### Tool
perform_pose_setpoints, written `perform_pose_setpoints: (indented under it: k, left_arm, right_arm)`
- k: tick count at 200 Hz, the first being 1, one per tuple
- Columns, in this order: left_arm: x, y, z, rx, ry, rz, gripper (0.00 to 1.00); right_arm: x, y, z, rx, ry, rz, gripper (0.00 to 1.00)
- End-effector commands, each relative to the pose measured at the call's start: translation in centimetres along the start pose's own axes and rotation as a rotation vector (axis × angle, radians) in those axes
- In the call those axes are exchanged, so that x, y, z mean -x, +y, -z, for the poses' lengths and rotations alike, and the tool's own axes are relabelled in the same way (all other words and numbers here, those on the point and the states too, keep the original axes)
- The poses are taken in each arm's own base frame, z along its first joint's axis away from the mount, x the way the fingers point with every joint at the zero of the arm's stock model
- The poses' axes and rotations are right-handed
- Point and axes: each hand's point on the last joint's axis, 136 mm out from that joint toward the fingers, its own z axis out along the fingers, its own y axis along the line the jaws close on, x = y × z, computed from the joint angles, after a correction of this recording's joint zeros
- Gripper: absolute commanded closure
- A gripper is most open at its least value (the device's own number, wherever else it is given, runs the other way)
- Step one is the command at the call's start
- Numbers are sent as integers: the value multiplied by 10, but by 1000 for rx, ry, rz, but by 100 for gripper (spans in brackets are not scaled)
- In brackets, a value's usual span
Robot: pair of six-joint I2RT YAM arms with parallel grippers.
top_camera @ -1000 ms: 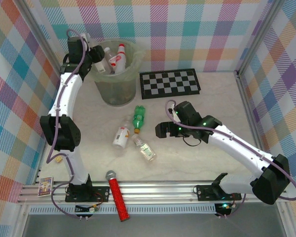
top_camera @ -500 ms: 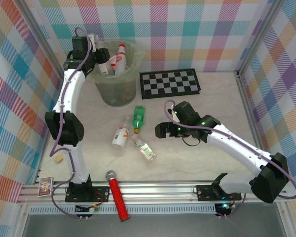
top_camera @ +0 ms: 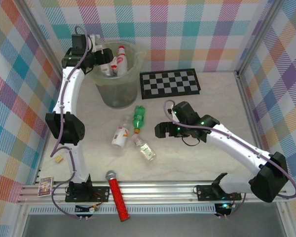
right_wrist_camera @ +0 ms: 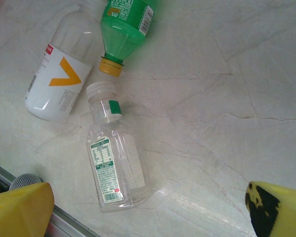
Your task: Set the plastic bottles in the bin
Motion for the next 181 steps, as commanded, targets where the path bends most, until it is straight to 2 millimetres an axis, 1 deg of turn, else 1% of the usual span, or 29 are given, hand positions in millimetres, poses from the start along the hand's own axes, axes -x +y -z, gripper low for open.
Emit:
perform_pose_setpoints:
  k: [1, 16, 31, 47, 74, 89, 102, 139, 161, 181]
  left_arm:
    - [30, 6, 44, 80, -88, -45, 13]
    - [36, 16, 49, 138, -113, -47, 13]
    - [38, 21, 47, 163, -124, -40, 15]
    - [38, 18, 41, 143, -124, -36, 19]
    - [35, 6, 26, 69, -120, -33, 28]
    - [32, 2, 16, 49, -113, -35, 35]
    - [28, 3, 6, 46, -106, -32, 39]
    - [18, 15, -20, 74, -87, -26, 40]
    - [12, 11, -33, 41, -71, -23, 38]
    - [-3, 5, -45, -11, -21, -21, 37]
  right_arm:
    - [1, 0, -1, 3, 2, -10, 1]
    - [0, -1, -1, 0, 3, -8, 1]
    - [1, -1, -1, -1, 3, -8, 1]
    - [1, 0, -1, -2, 2, -6, 1]
    - [1, 0, -3, 0, 9, -8, 1]
    - [1, 1, -4, 4, 14, -9, 1]
    - [1, 2, -6, 8, 17, -10, 1]
    - [0, 5, -9, 26, 32, -15, 1]
    - [0, 7, -11, 33, 39, -17, 0]
    - [-1, 8, -14, 41, 46, -22, 0]
